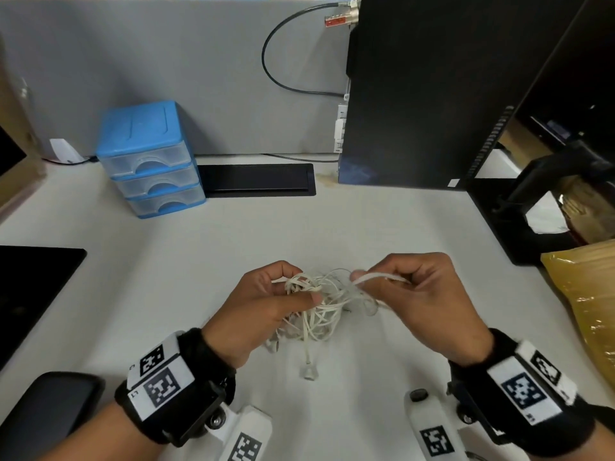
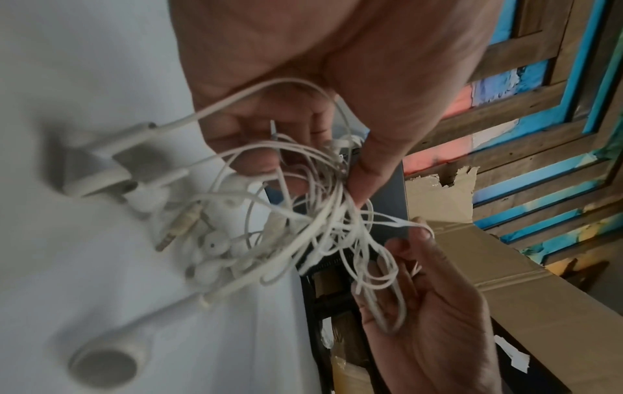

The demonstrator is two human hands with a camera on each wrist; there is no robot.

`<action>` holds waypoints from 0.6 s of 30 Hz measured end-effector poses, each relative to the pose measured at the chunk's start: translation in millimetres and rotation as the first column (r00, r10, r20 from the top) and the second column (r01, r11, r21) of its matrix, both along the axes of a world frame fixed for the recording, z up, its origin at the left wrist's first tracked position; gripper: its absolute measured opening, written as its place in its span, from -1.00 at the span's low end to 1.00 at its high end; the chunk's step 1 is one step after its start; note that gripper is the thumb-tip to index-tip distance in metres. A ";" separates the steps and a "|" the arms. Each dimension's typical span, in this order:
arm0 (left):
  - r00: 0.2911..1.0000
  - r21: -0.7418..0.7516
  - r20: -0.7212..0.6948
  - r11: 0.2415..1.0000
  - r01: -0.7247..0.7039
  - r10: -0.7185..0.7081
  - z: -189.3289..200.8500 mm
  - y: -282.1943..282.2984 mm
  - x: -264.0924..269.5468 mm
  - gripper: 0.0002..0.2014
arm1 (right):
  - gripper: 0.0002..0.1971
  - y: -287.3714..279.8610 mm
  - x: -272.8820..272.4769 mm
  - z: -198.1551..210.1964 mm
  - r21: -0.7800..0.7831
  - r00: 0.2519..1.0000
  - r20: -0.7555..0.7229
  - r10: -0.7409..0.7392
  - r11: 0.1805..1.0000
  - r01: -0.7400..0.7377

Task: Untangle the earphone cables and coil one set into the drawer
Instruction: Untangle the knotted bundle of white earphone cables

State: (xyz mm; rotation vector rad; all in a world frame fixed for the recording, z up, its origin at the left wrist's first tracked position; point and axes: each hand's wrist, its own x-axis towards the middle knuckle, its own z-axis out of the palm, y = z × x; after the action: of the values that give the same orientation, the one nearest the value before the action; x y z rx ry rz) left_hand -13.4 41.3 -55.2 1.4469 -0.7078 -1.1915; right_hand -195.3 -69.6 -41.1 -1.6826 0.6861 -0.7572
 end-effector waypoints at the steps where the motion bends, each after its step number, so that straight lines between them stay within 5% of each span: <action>1: 1.000 -0.012 -0.004 1.000 0.020 -0.020 0.4 0.3 0.1 -0.62 | -0.59 -0.1 -0.5 1.4 0.012 0.999 0.004 -0.035 0.999 0.035; 5: 0.997 -0.070 -0.052 0.996 0.050 -0.053 4.7 0.8 -1.5 -0.74 | -0.47 3.9 1.6 13.1 0.077 0.997 0.034 -0.067 0.995 0.064; 13: 0.997 -0.104 -0.064 0.994 0.043 -0.050 8.8 1.5 -6.6 -0.71 | -0.63 -3.1 1.6 10.8 0.206 0.987 0.046 -0.157 0.968 0.144; 18: 0.998 -0.094 -0.052 0.995 0.042 -0.047 5.0 1.7 -5.7 -0.76 | -0.72 -8.7 -4.2 12.2 0.219 0.992 0.112 -0.066 0.975 0.040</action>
State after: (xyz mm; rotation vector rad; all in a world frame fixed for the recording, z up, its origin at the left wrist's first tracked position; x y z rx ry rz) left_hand -19.1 43.0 -50.2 1.3231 -0.7526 -1.2118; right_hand -199.5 -78.3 -28.9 -1.4154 0.7059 -0.7841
